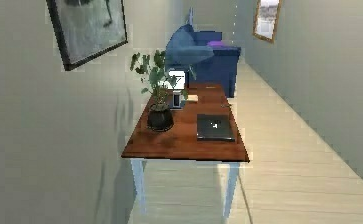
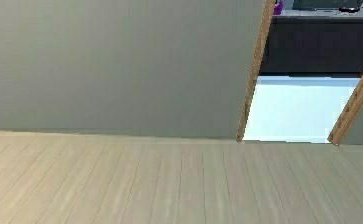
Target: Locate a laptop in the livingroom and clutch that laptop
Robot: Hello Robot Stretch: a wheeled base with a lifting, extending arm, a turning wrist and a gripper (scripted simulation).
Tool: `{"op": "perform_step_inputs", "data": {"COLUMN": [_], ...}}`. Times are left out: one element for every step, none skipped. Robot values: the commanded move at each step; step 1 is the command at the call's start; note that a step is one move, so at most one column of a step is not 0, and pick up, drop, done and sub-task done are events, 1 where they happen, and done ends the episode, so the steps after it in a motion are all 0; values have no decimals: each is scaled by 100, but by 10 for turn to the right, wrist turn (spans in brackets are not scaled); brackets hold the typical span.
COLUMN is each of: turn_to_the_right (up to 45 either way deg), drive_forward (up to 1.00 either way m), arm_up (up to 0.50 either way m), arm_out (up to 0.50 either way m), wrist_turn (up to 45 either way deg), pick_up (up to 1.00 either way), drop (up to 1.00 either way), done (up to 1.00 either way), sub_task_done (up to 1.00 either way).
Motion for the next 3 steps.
{"op": "perform_step_inputs", "data": {"turn_to_the_right": [450,450,30], "drive_forward": [0,0,0], "arm_up": [0,0,0], "arm_out": [0,0,0], "wrist_turn": [0,0,0], "pick_up": [0,0,0], "drop": [0,0,0], "done": [0,0,0], "sub_task_done": [0,0,0]}}
